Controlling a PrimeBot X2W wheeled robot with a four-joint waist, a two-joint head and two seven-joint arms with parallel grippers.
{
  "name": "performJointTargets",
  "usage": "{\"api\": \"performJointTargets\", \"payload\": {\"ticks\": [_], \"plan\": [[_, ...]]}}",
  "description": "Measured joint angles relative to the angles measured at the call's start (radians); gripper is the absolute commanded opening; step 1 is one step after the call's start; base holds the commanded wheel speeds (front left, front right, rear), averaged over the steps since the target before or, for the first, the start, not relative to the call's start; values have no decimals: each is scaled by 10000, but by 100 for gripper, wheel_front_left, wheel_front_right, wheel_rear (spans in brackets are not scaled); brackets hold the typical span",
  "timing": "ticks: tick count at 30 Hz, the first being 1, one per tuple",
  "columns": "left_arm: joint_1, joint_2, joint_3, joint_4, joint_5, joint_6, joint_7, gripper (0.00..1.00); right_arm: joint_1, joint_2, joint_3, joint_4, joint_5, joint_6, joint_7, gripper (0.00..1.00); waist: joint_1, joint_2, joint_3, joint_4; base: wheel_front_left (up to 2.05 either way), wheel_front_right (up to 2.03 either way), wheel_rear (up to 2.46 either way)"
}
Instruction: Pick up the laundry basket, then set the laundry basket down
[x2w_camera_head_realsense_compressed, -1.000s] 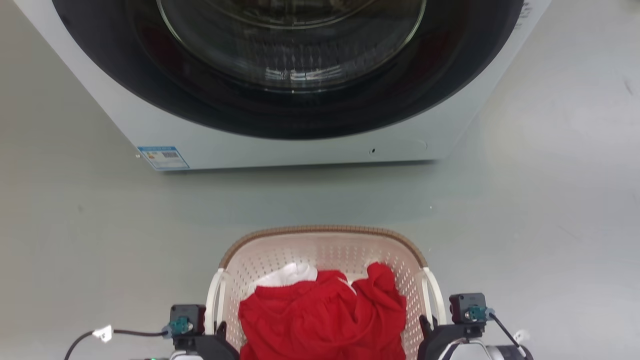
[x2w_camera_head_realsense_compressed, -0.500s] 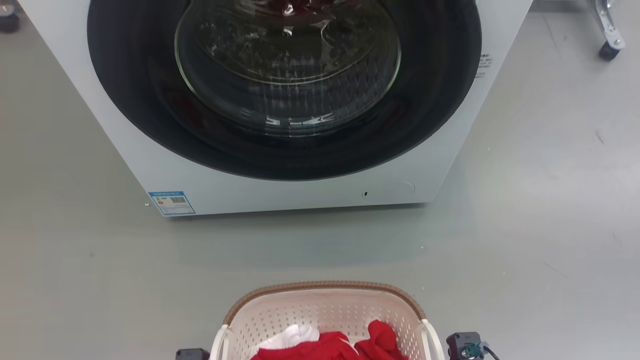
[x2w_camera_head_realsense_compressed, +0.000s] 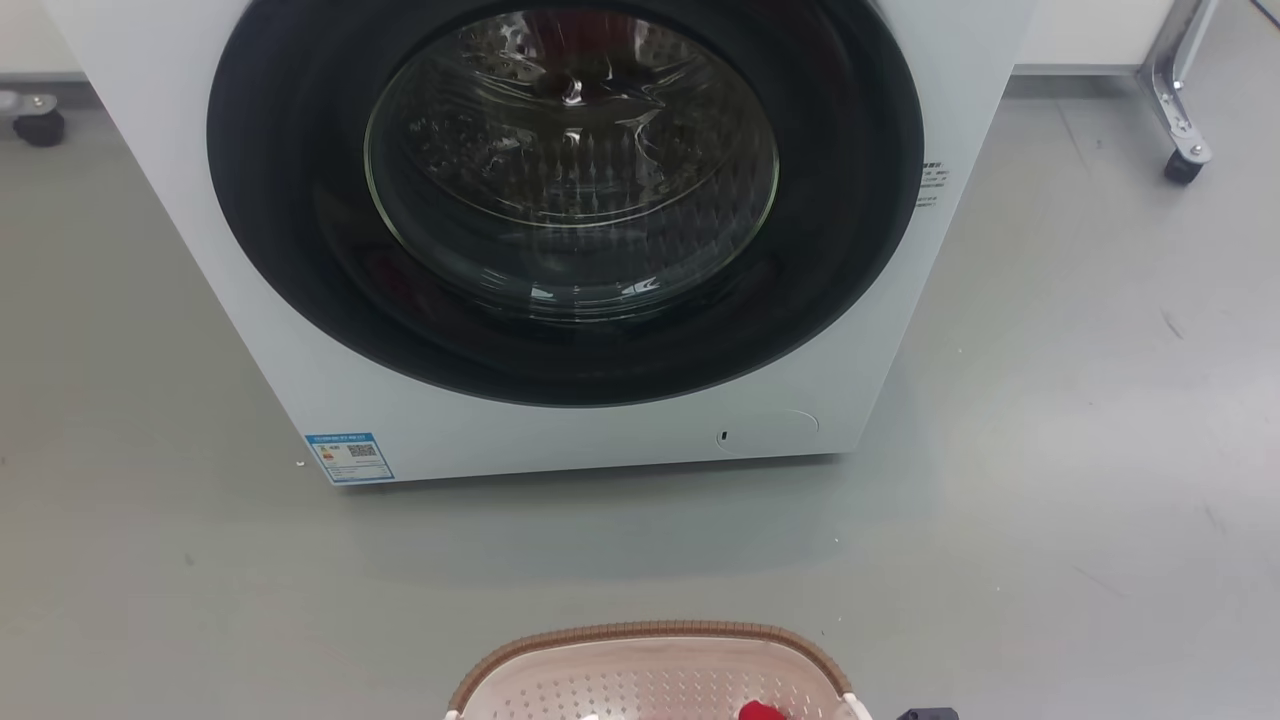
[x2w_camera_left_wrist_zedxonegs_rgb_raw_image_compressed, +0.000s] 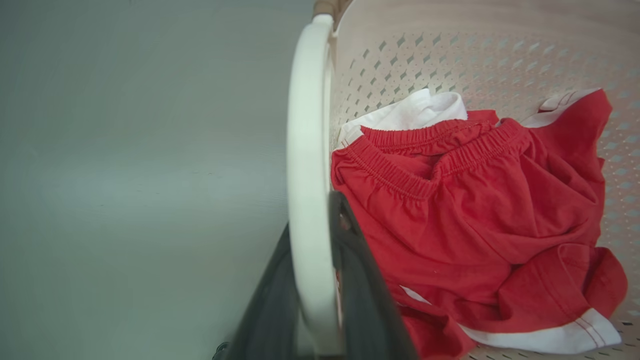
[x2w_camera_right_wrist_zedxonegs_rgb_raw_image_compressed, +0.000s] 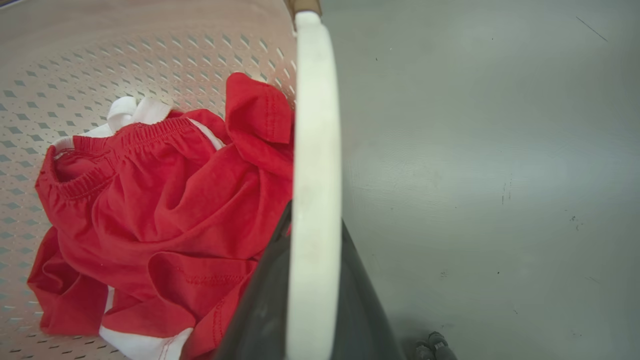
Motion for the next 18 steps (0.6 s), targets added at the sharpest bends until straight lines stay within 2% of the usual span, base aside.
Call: {"api": "performJointTargets", "payload": {"ticks": [18], "plan": [[261, 23, -412, -146, -418, 255, 173, 0, 338, -19, 253, 33, 527, 0, 75, 0, 1, 1, -655, -20, 0, 0, 0]]}}
